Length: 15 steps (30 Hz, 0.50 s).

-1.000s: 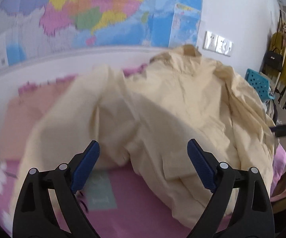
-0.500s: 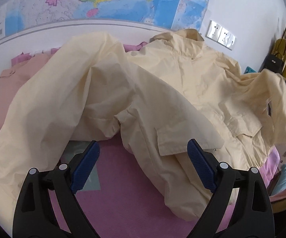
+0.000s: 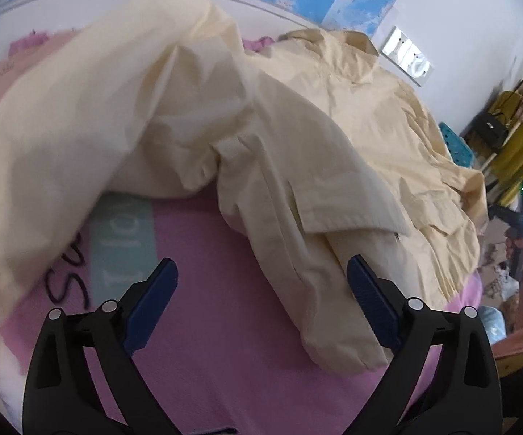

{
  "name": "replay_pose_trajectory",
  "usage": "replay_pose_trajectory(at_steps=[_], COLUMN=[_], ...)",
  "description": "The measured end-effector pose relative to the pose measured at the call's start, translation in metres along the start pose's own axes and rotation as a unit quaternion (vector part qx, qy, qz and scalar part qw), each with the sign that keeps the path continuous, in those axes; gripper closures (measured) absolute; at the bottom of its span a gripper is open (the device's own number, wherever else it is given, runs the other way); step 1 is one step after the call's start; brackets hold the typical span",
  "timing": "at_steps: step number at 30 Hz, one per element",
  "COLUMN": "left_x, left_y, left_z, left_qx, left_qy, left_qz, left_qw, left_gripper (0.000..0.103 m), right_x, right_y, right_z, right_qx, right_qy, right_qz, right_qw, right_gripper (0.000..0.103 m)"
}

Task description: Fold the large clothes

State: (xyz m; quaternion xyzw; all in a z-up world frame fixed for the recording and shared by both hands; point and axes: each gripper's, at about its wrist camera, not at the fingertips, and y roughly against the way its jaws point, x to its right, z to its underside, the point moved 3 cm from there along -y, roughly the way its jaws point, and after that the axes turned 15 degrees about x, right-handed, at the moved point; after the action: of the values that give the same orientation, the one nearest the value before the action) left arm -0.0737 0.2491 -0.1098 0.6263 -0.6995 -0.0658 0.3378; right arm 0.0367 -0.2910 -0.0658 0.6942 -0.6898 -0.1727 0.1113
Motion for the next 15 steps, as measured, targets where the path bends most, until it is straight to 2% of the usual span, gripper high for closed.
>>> replay_pose_trajectory(at_steps=[1, 2, 3, 4, 6, 8, 11, 13, 15], left_x=[0.002, 0.004, 0.008, 0.011, 0.015, 0.019, 0.028, 0.032, 0.038], left_y=[0.0, -0.001, -0.001, -0.002, -0.006, -0.007, -0.008, -0.009, -0.011], left_z=[0.004, 0.007, 0.011, 0.016, 0.023, 0.028, 0.033, 0.035, 0.037], left_qx=[-0.008, -0.013, -0.02, -0.028, -0.039, -0.039, -0.035, -0.034, -0.033], left_qy=[-0.001, -0.002, -0.004, -0.001, 0.014, 0.018, 0.031, 0.035, 0.04], left_qz=[0.009, 0.014, 0.022, 0.039, 0.071, 0.072, 0.101, 0.11, 0.115], left_qw=[0.9999, 0.9998, 0.9996, 0.9988, 0.9966, 0.9965, 0.9938, 0.9927, 0.992], left_gripper=[0.009, 0.007, 0.006, 0.006, 0.006, 0.006, 0.006, 0.006, 0.006], right_x=[-0.008, -0.028, -0.043, -0.059, -0.097, -0.127, -0.139, -0.142, -0.143], right_y=[0.018, 0.045, 0.058, 0.07, 0.078, 0.067, 0.041, 0.024, 0.021], right_z=[-0.001, 0.004, 0.011, 0.024, 0.061, 0.101, 0.137, 0.144, 0.134], right_qx=[0.025, 0.05, 0.056, 0.055, 0.02, -0.016, -0.055, -0.039, -0.016], right_qy=[-0.004, 0.007, 0.025, 0.053, 0.117, 0.184, 0.228, 0.252, 0.213], right_qz=[-0.025, -0.082, -0.114, -0.142, -0.19, -0.184, -0.157, -0.118, -0.131], right_qw=[0.999, 0.995, 0.992, 0.987, 0.975, 0.965, 0.959, 0.96, 0.968], right_gripper=[0.036, 0.034, 0.033, 0.03, 0.029, 0.029, 0.029, 0.029, 0.029])
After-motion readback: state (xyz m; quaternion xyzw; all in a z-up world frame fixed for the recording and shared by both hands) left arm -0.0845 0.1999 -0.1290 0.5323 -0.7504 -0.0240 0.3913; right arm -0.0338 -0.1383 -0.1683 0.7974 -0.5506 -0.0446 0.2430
